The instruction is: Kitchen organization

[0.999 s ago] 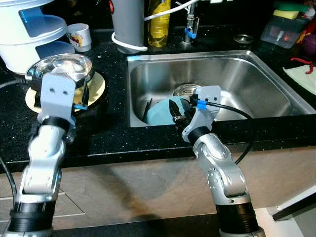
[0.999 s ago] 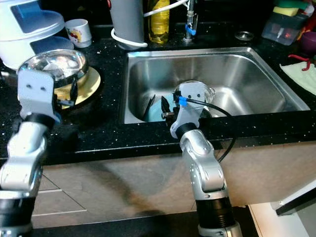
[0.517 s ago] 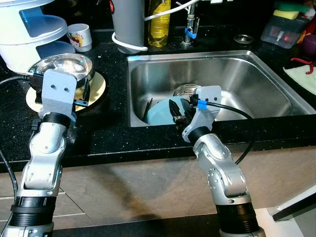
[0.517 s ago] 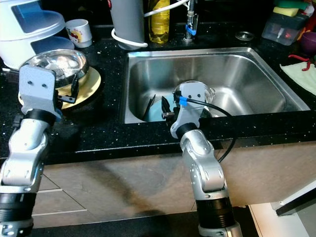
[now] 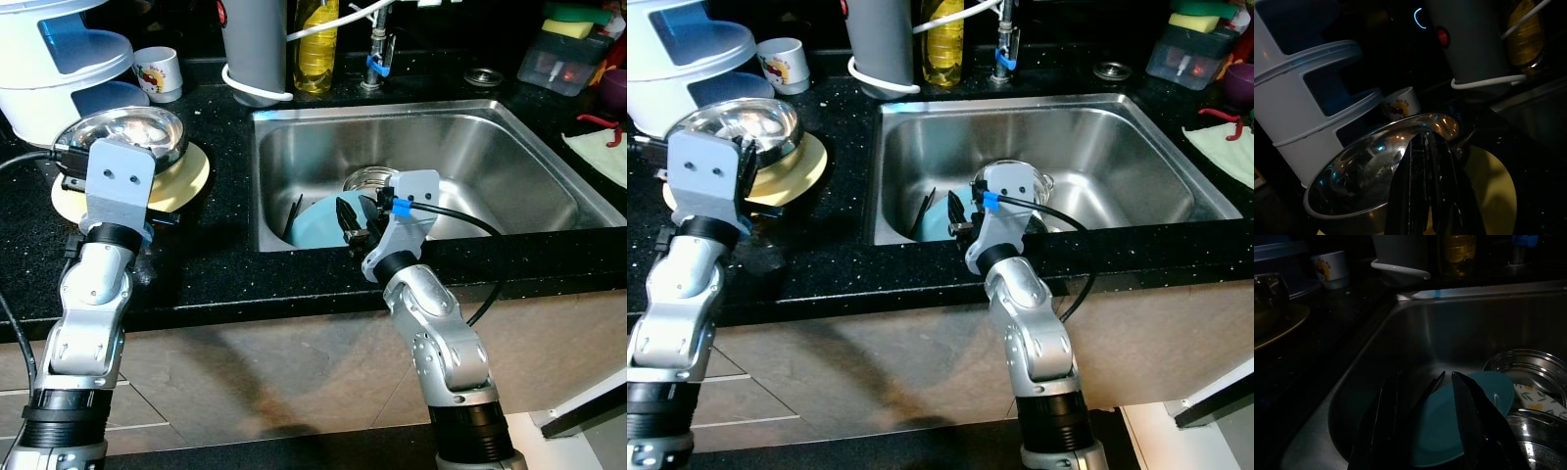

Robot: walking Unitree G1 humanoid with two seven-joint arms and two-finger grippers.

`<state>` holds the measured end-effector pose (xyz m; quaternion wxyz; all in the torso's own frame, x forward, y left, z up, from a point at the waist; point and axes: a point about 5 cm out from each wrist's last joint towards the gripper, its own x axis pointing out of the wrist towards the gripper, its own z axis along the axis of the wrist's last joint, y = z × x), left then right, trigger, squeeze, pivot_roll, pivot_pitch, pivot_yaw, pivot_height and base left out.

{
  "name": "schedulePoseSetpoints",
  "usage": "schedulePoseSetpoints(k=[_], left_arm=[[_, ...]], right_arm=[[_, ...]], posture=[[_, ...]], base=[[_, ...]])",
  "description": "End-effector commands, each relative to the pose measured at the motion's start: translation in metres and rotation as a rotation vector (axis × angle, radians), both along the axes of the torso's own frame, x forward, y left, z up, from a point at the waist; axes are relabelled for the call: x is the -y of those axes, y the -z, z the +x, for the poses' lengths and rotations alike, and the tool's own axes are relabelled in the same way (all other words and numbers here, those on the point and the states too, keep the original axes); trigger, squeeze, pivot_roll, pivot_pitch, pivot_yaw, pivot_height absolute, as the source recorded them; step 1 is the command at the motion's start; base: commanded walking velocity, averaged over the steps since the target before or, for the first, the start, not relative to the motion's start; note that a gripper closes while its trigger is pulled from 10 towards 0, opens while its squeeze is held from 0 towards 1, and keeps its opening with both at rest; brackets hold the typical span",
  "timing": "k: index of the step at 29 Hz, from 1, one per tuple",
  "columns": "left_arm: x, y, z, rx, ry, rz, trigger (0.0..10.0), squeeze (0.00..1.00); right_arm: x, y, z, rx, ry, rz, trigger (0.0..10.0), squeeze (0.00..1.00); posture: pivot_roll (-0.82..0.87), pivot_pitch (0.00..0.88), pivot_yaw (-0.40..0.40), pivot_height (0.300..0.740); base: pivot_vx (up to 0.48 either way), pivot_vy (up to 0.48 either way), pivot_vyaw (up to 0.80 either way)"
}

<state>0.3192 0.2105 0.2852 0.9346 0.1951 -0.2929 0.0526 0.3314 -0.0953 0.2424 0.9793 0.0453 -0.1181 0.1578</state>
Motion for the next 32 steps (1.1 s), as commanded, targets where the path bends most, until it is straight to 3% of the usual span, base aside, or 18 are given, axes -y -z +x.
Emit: schedulePoseSetpoints(k=[1, 9, 14, 21, 32], left_arm=[[0.0, -0.001, 0.001, -0.001, -0.001, 0.027, 0.0, 0.0], [0.001, -0.014, -0.001, 0.043, 0.013, 0.026, 0.0, 0.0], [0.016, -0.042, -0.008, 0.142, 0.07, 0.033, 0.0, 0.0], [0.022, -0.063, -0.018, 0.221, 0.068, 0.011, 0.0, 0.0], [0.023, -0.07, -0.019, 0.232, 0.069, 0.012, 0.0, 0.0]], right_arm=[[0.001, 0.001, -0.001, -0.005, 0.0, 0.009, 10.0, 0.0], [0.001, 0.0, 0.0, -0.003, 0.002, 0.011, 10.0, 0.0], [0.002, -0.001, 0.0, -0.001, 0.003, 0.015, 10.0, 0.0], [0.003, -0.001, 0.0, -0.002, 0.006, 0.017, 10.0, 0.0], [0.001, 0.0, -0.001, -0.004, 0.002, 0.02, 10.0, 0.0]], posture=[[-0.05, 0.202, 0.02, 0.74], [-0.06, 0.203, 0.018, 0.74], [-0.06, 0.203, 0.021, 0.74], [-0.06, 0.204, 0.023, 0.74], [-0.05, 0.197, 0.029, 0.74]], base=[[0.0, 0.0, 0.0], [0.0, 0.0, 0.0], [0.0, 0.0, 0.0], [0.0, 0.0, 0.0], [0.0, 0.0, 0.0]])
